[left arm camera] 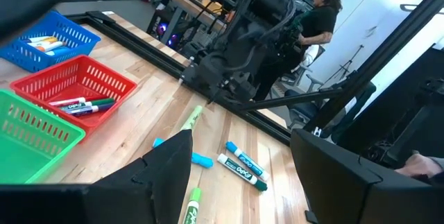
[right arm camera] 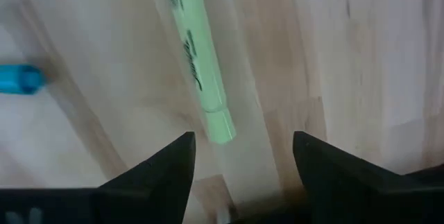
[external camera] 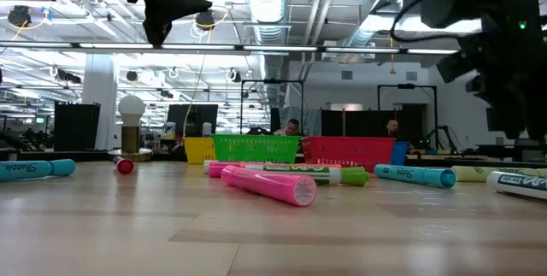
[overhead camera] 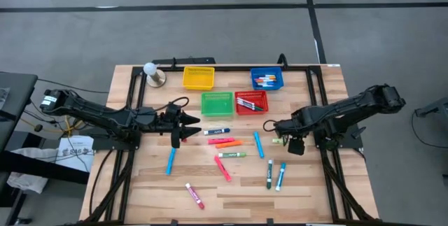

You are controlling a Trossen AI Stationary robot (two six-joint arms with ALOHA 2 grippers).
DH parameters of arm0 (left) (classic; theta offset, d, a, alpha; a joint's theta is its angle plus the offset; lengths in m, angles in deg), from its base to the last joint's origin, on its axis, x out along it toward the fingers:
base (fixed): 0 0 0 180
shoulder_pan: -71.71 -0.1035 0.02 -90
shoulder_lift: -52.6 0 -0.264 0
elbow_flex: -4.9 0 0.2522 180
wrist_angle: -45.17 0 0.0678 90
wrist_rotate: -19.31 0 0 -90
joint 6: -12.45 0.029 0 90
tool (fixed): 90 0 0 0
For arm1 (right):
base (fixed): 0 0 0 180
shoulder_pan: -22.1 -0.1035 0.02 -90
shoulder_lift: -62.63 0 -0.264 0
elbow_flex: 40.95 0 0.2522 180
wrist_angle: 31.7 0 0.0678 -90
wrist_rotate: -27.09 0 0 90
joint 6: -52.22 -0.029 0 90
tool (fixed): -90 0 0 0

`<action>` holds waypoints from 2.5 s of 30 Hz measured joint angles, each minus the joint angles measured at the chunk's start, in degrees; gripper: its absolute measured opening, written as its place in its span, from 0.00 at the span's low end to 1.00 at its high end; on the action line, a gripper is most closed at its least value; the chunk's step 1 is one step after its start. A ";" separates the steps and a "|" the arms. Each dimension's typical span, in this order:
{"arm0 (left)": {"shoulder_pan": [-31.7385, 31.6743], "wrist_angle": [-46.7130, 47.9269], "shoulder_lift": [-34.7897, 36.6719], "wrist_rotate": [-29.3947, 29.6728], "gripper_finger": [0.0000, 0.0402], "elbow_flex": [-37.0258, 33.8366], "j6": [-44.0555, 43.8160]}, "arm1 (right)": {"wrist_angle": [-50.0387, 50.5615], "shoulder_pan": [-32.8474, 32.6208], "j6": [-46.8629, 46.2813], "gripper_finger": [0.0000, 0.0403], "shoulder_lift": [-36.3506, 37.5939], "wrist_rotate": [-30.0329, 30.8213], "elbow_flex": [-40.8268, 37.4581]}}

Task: Pick & Place Markers
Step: Put the light green highlighter into the yellow bin

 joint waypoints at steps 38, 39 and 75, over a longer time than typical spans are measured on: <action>-0.03 0.02 0.00 0.02 0.61 0.00 0.22 | -11.57 3.72 1.87 0.48 -14.48 -6.53 -5.63; -0.03 0.02 0.00 0.06 0.61 0.00 0.24 | -11.72 3.74 1.34 0.44 -14.05 -6.61 -5.73; -1.89 -5.60 0.02 5.24 0.61 -0.02 -5.97 | -54.16 9.77 -7.96 0.11 -1.76 -11.30 16.62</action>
